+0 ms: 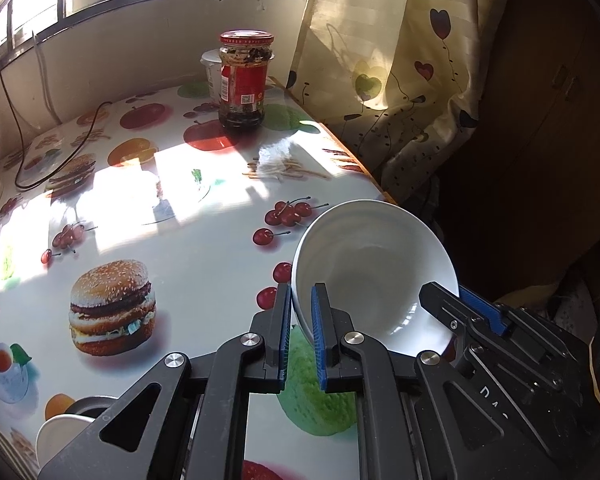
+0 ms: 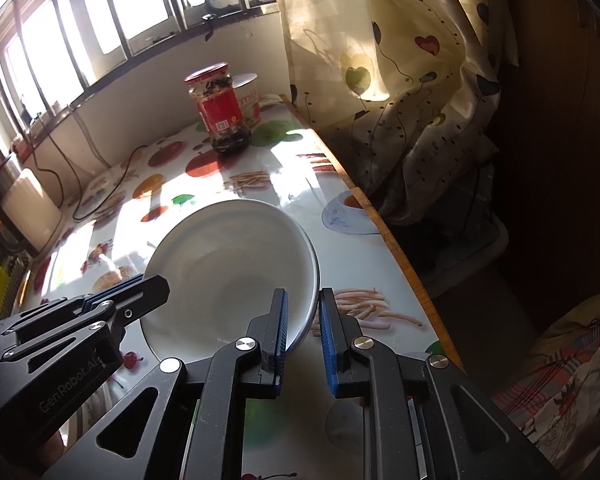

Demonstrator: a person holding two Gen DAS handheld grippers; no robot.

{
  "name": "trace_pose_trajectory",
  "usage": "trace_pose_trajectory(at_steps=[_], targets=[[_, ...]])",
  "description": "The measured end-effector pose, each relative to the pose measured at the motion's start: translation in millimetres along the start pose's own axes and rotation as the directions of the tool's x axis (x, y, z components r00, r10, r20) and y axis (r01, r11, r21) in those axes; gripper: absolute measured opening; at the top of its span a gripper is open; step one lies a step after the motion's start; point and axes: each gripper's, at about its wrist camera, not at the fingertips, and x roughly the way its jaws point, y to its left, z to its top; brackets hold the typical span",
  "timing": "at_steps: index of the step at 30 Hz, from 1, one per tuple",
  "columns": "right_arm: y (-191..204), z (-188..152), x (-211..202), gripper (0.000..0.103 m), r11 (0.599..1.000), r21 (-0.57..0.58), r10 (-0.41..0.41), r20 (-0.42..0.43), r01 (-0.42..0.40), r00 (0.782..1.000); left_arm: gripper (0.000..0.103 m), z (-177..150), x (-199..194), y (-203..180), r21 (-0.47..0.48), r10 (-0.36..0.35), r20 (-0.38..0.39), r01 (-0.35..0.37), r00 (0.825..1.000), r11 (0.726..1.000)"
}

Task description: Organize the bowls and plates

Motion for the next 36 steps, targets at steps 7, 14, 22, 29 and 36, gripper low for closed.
trace_pose_trajectory(at_steps=[7, 14, 22, 29, 36], targets=[[6.5, -0.5, -15.1, 0.016, 1.0, -0.007, 0.007, 0.022, -0.007, 1.0, 0.011, -2.7, -15.5, 2.8, -0.004, 0.0, 0.021, 0.0, 1.0, 1.0], [17.5, -2.8, -31.7, 0.016, 1.0, -0.015, 0.02, 0.041, -0.019, 0.999, 0.011, -8.1, -36.0, 8.2, -0.012, 0.003, 0.05, -0.002, 0.999, 1.0], [34.6, -10.2, -50.3, 0.016, 0.999, -0.032, 0.035, 0.063, -0.034, 0.997, 0.011, -17.2, -59.5, 19.0, -0.024, 0.007, 0.08, -0.005, 0.997, 1.0], [53.1, -17.1, -64.9, 0.016, 0.997, -0.058, 0.05, 0.079, -0.045, 0.996, 0.011, -26.9, -78.8, 30.8, -0.038, 0.022, 0.103, -0.018, 0.994, 0.999], [72.8, -24.8, -75.2, 0.016, 0.994, -0.084, 0.074, 0.083, -0.067, 0.994, 0.011, -37.5, -96.9, 45.6, -0.06, 0.036, 0.121, -0.029, 0.992, 0.998]])
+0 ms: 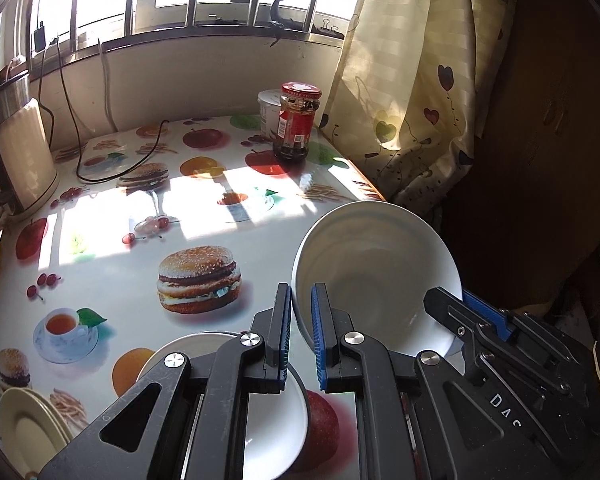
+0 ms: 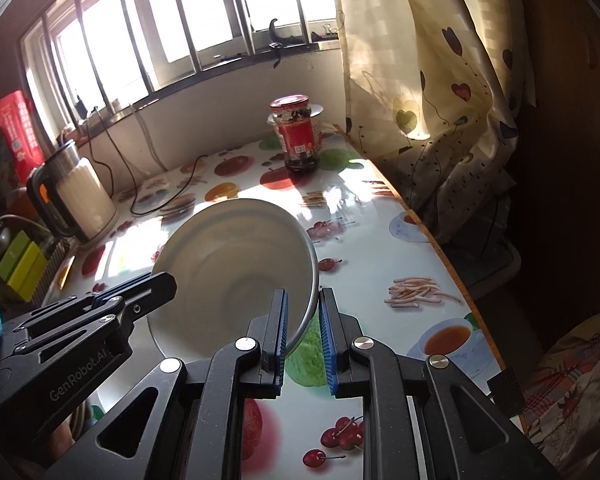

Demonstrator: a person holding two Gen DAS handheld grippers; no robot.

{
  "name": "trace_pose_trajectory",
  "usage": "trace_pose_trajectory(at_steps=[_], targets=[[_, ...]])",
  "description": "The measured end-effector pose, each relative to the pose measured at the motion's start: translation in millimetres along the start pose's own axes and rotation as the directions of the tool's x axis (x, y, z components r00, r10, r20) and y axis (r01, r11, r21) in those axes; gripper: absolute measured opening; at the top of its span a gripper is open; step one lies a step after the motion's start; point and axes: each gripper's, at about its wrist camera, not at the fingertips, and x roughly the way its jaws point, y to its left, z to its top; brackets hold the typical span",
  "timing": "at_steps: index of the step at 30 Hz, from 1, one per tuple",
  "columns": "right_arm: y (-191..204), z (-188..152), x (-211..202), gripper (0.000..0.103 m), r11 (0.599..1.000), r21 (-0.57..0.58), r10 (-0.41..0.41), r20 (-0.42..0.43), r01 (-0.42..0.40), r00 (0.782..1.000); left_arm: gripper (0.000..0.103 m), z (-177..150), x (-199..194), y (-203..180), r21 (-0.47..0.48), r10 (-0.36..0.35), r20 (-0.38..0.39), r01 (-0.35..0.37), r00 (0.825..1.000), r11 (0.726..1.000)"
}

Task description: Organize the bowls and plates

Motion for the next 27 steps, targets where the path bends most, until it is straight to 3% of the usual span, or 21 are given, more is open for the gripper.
trace_pose_trajectory(at_steps=[27], targets=[[70.4, -23.5, -6.3, 0.016, 0.99, -0.108, 0.086, -0.037, -0.089, 0.996, 0.011, -37.9, -42.8, 61.6, -0.097, 0.071, 0.019, -0.069, 0.997, 0.993]])
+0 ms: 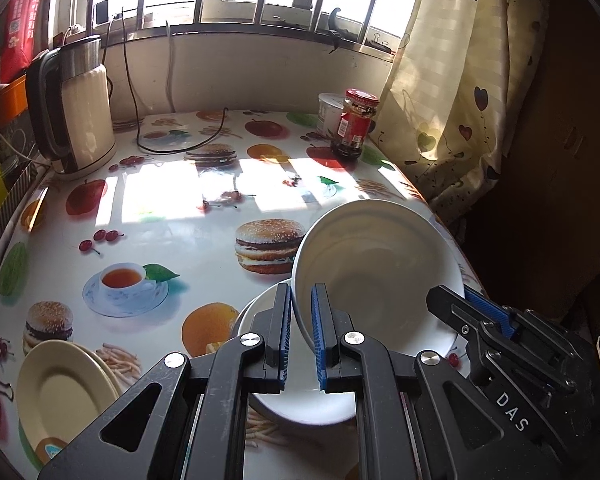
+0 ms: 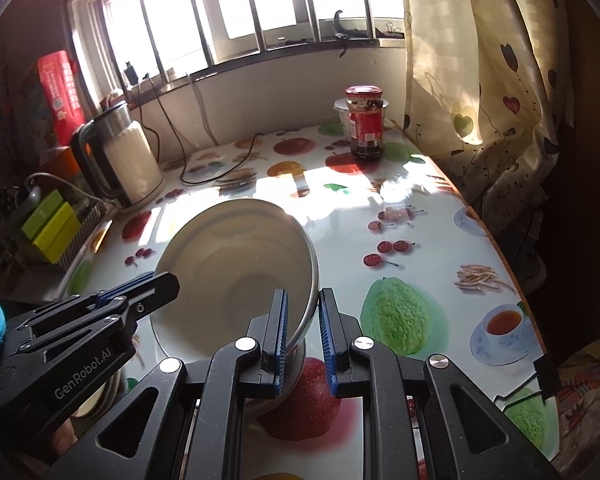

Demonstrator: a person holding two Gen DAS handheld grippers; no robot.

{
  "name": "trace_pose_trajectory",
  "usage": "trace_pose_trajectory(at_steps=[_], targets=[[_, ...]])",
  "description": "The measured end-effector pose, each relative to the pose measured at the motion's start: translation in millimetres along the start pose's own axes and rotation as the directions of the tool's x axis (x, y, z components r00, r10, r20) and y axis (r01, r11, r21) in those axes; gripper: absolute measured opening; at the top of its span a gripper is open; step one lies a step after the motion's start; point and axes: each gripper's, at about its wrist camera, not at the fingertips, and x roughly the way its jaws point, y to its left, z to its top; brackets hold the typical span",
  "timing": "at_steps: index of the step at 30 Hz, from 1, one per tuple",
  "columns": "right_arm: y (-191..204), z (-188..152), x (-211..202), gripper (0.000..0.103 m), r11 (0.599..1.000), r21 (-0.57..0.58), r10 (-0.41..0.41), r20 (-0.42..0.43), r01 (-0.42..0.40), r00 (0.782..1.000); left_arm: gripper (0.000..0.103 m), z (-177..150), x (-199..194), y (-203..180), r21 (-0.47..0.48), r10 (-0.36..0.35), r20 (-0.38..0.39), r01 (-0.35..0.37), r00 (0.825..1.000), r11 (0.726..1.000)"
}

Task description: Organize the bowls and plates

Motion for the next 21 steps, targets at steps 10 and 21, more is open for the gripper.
trace_pose_trajectory(at_steps=[10, 21], targets=[[13.5, -9.4, 4.9, 0.016, 1.0, -0.021, 0.012, -0.027, -0.013, 1.0, 0.011, -10.6, -3.2, 14.4, -0.023, 0.013, -0.013, -0.013, 1.0, 1.0], [16.9, -19.0, 9.1, 0.016, 0.999, -0.017, 0.026, -0.055, -0.027, 0.998, 0.011, -21.3, -0.8, 20.7, -0.032, 0.02, -0.04, -0.021, 0.999, 0.999]])
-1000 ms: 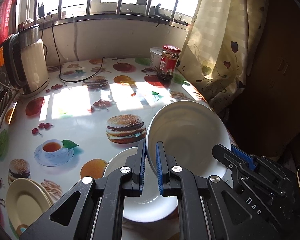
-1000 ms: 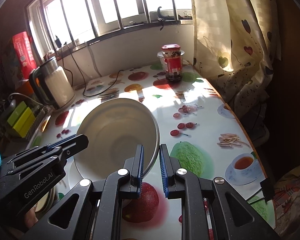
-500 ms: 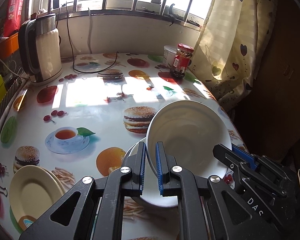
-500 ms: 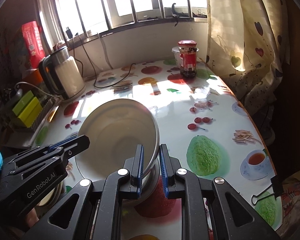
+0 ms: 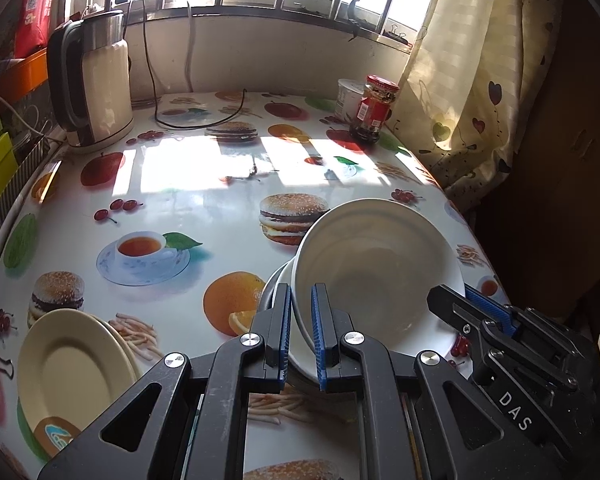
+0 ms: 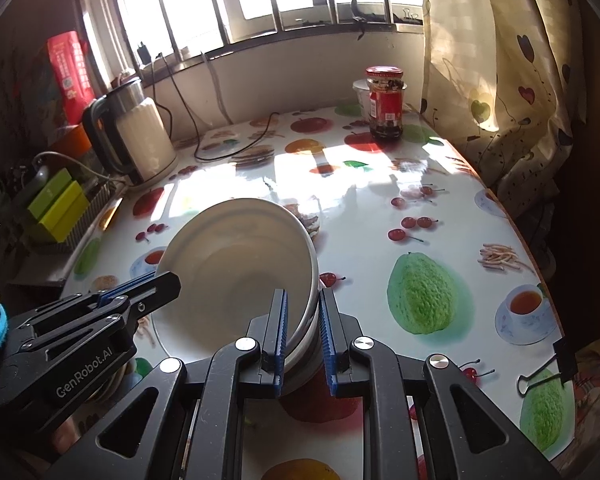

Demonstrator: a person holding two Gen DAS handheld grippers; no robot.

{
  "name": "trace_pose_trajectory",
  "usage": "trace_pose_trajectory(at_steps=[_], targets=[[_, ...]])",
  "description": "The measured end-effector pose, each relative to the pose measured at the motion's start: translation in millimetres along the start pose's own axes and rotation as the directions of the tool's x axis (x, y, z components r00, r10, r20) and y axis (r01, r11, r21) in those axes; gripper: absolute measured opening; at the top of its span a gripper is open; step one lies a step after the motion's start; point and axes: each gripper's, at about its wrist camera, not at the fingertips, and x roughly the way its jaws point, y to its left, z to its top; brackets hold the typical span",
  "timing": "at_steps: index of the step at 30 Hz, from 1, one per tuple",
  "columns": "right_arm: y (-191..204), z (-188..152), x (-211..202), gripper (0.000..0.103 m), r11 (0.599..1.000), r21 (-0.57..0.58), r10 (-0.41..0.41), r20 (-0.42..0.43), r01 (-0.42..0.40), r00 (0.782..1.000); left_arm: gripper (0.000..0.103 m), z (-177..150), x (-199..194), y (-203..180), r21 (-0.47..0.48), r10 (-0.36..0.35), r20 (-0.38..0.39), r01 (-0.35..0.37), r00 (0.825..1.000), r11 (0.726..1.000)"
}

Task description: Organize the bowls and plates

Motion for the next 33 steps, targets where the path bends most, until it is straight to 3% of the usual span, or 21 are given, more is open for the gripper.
trace_pose_trajectory(at_steps=[33], targets=[[-0.6, -9.8, 14.4, 0.017, 1.0, 0.015, 0.009, -0.048, -0.009, 0.999, 0.011, -10.3, 9.3, 6.2, -0.014, 0.014, -0.031, -0.014, 0.999, 1.0]])
